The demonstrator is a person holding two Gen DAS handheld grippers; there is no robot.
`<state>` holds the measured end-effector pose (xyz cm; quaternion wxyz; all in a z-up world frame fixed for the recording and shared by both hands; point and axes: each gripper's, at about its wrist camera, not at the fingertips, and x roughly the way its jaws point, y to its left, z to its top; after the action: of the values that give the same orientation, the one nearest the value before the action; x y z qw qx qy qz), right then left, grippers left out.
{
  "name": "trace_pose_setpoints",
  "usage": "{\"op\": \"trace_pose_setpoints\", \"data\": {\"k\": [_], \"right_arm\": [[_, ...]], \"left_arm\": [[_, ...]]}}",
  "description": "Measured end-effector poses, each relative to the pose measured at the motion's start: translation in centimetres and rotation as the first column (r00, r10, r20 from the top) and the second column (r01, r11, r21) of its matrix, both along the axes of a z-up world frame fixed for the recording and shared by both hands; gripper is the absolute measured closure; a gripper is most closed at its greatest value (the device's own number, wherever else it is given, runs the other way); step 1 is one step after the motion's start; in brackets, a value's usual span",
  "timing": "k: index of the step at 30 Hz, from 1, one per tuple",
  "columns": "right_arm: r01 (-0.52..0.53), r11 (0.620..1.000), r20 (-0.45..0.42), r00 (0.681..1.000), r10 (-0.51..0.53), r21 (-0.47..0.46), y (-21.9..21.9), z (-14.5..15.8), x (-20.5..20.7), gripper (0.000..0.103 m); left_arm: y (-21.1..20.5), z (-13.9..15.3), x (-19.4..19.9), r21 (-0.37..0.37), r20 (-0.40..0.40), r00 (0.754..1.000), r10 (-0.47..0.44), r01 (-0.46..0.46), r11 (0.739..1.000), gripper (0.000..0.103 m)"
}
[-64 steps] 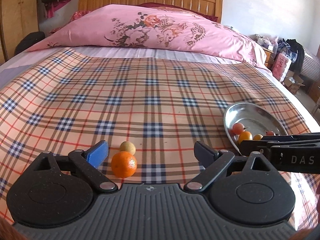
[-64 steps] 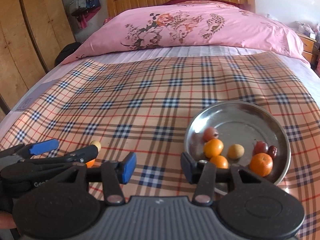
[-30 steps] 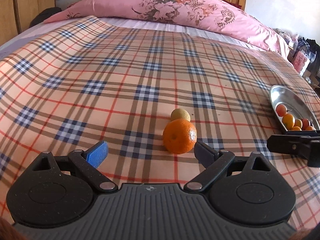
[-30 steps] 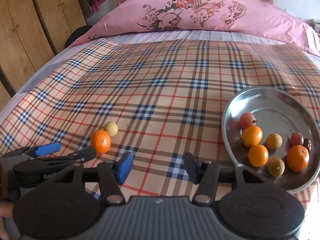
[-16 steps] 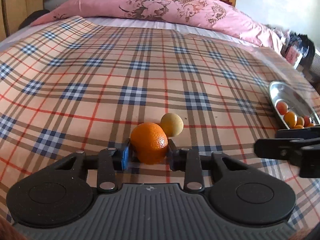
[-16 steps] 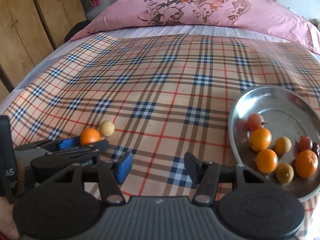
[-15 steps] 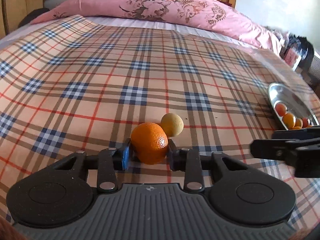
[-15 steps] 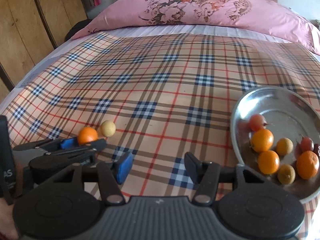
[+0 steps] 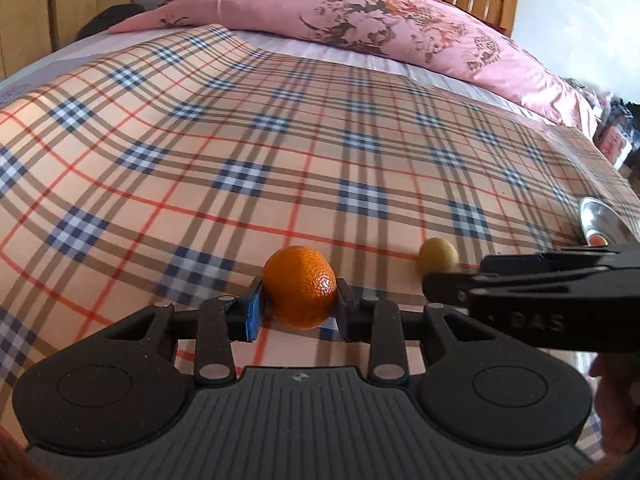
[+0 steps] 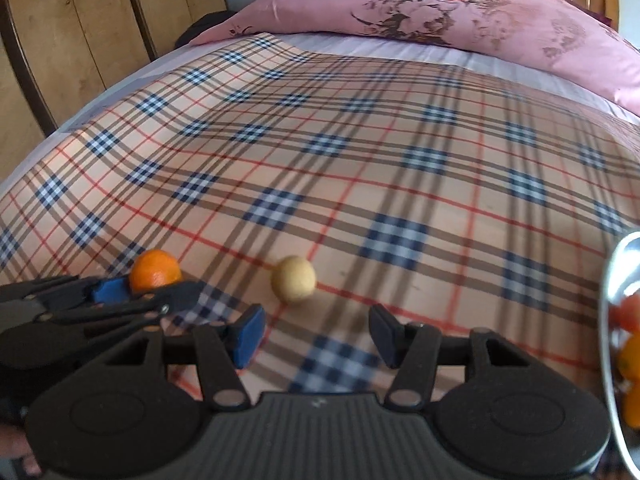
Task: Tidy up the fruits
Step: 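Grasp the mandarin with the left tool while the right tool grasps a yellow round fruit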
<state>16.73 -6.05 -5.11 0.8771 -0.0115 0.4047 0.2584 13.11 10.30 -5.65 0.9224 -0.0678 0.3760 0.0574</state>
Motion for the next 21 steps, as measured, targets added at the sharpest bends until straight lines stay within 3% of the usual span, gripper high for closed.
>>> {"op": "trace_pose_setpoints", "data": {"k": [4,6,7,8,21], "right_arm": [[-0.014,1.0,0.03,0.999,0.014,-0.002,1.2,-0.2,0.5,0.048],[-0.02,0.999,0.056,0.998,0.022,-0.031,1.8,-0.3,0.2,0.061],[-0.024,0.998,0.071,0.997,0.027,-0.049,2.1,-0.3,0.1,0.074],[-0.024,0.998,0.078,0.996,0.029,-0.058,2.2,-0.4,-0.1,0.078],[0.07,0.998,0.036,0.997,-0.07,-0.001,-1.3,1.1,-2.7,0.078]], "left_arm": [[0.6,0.0,0.0,-0.012,0.005,1.0,0.012,-0.012,1.0,0.066],[0.7,0.0,0.1,-0.017,0.005,1.0,0.016,-0.016,1.0,0.066],[0.6,0.0,0.2,-0.022,0.006,1.0,0.02,-0.02,1.0,0.066],[0.6,0.0,0.1,-0.023,0.005,1.0,0.023,-0.023,0.999,0.066],[-2.3,1.5,-2.2,-0.004,0.017,1.0,-0.01,0.01,1.0,0.066]]}}
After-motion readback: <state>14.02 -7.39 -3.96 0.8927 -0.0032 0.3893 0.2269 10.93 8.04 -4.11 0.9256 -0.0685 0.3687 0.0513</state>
